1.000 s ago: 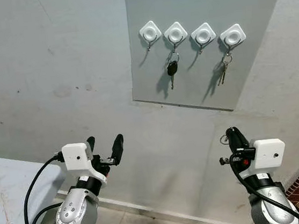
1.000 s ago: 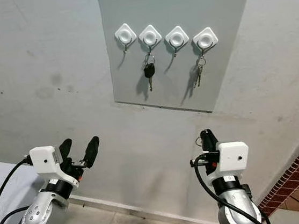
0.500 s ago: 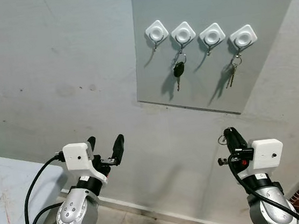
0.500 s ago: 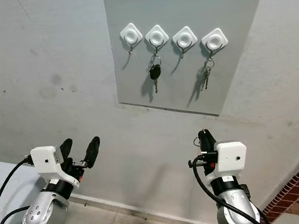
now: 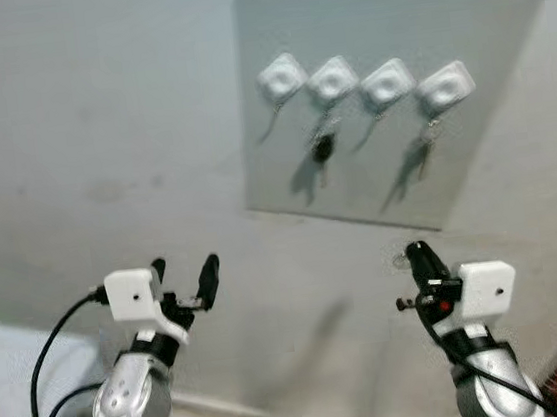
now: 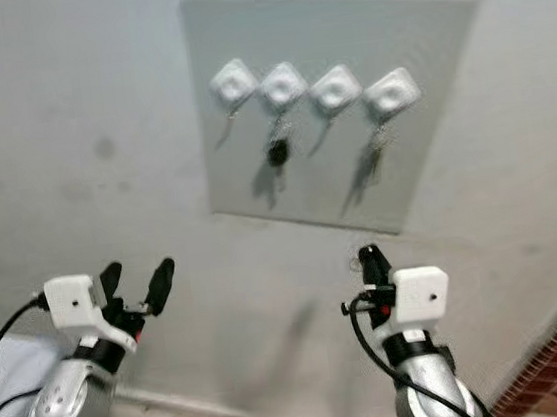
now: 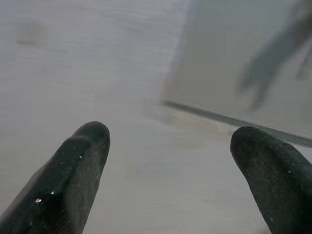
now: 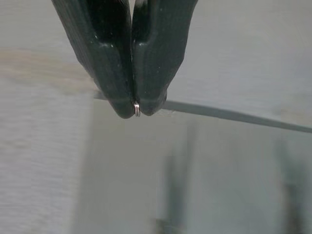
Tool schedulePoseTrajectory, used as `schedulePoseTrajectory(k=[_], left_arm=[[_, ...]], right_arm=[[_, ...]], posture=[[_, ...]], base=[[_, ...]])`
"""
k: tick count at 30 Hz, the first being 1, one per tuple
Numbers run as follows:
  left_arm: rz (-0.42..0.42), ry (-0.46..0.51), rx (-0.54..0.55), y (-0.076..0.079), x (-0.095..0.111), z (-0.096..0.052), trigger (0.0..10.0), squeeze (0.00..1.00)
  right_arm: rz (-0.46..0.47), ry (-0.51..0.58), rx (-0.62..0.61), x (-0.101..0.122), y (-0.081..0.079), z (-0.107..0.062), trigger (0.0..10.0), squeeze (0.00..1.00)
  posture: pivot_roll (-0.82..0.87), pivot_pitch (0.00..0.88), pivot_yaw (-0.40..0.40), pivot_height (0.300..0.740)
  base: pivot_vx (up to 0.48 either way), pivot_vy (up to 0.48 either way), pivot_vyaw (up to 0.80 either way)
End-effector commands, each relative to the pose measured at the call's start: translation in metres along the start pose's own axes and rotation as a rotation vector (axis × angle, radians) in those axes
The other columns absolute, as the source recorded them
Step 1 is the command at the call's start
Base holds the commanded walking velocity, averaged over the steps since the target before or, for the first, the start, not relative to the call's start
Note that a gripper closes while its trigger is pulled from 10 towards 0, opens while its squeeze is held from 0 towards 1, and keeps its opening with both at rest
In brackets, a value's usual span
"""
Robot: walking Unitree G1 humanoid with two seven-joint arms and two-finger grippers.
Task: Hang keys on a hook
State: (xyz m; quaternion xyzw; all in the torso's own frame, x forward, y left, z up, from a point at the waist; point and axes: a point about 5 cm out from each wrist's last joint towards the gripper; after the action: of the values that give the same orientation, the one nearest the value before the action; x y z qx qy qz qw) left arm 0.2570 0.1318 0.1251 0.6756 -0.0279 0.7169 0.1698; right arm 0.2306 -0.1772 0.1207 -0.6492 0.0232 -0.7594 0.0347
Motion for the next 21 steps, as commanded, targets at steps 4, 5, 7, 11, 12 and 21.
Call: schedulePoseTrajectory(k=[4,5,7,11,12,21], left_arm=[[0.020,0.036,0.013,-0.007,0.007,-0.004,10.0,0.00],[0.014,0.036,0.009,-0.006,0.007,-0.004,10.0,0.00],[0.033,0.036,-0.001,-0.005,0.009,-0.003,10.0,0.00],[0.059,0.038,-0.050,0.000,0.012,0.000,10.0,0.00],[0.059,0.038,-0.070,0.001,0.014,0.002,10.0,0.00],[0.125,0.065,-0.322,0.031,0.032,0.021,10.0,0.00]], right_arm=[[0.030,0.012,0.028,0.001,-0.010,0.003,10.0,0.00],[0.031,0.012,0.029,0.001,-0.010,0.003,10.0,0.00],[0.030,0.012,0.031,0.001,-0.011,0.004,10.0,0.00],[0.027,0.007,0.063,0.001,-0.013,0.007,10.0,0.00],[0.034,0.010,0.070,0.002,-0.013,0.009,10.0,0.00],[0.084,0.075,0.321,0.027,-0.035,0.034,10.0,0.00]], posture=[[0.00,0.000,-0.024,0.740],[0.00,0.000,-0.024,0.740],[0.00,0.000,-0.025,0.740],[0.00,0.000,-0.025,0.740],[0.00,0.000,-0.027,0.740],[-0.01,0.000,-0.033,0.740]], base=[[0.187,0.000,0.00],[0.000,0.000,0.00],[0.000,0.000,0.00],[0.000,0.000,0.00],[0.000,0.000,0.00],[0.000,0.000,0.00]])
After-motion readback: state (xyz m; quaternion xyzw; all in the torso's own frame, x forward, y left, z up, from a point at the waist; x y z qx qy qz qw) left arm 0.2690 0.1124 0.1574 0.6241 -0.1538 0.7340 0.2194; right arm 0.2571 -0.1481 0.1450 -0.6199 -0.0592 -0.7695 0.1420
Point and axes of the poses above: a point about 5 cm out from each wrist's last joint towards the gripper, its own z axis pointing out of the wrist towards the gripper, its own x axis along the axis of the wrist's last joint, y = z × x, and after that the axes turned 3 degrees about z, right-handed
